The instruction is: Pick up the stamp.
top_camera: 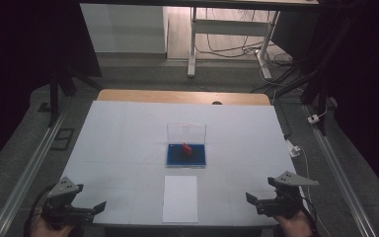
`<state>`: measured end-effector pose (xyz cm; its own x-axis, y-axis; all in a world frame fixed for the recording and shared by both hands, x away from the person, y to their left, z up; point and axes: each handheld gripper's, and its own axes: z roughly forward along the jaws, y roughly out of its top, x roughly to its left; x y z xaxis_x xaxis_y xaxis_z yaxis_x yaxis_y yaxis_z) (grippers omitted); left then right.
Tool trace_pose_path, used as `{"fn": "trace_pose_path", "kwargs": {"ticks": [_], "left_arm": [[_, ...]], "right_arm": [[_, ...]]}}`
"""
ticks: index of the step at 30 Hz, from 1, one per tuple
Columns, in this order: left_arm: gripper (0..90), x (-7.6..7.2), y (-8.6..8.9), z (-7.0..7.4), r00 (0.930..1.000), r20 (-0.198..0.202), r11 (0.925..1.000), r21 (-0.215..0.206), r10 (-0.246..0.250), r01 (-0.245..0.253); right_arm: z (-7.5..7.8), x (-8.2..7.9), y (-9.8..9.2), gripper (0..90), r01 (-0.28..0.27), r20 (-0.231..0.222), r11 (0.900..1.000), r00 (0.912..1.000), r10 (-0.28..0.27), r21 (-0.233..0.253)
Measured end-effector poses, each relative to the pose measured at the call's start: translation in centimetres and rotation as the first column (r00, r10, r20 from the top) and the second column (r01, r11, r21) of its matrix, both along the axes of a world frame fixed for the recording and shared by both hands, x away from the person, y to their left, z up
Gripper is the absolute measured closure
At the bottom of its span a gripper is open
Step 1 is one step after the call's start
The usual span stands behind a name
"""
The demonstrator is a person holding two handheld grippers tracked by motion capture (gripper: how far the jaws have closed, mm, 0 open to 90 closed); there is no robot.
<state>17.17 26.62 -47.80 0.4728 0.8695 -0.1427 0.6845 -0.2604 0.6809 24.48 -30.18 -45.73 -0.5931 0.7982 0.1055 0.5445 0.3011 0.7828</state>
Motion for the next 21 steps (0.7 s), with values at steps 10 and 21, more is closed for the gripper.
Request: {"fn": "trace_pose_path", "kwargs": {"ticks": [10, 21], "left_arm": [[0.0, -0.2, -0.7, 0.1, 0.9996, 0.015, 0.9991, 0.035, -0.025, 0.024], [0.0, -0.2, -1.1, 0.0, 0.9996, 0.008, 0.9966, 0.079, -0.026, 0.026]], "right_arm": [[-0.1, 0.1, 0.2, 0.0, -0.031, -0.016, 0.999, 0.9994, 0.031, -0.01], [0.0, 0.1, 0.5, 0.0, -0.053, -0.014, 0.998, 0.9985, 0.052, -0.024]]}}
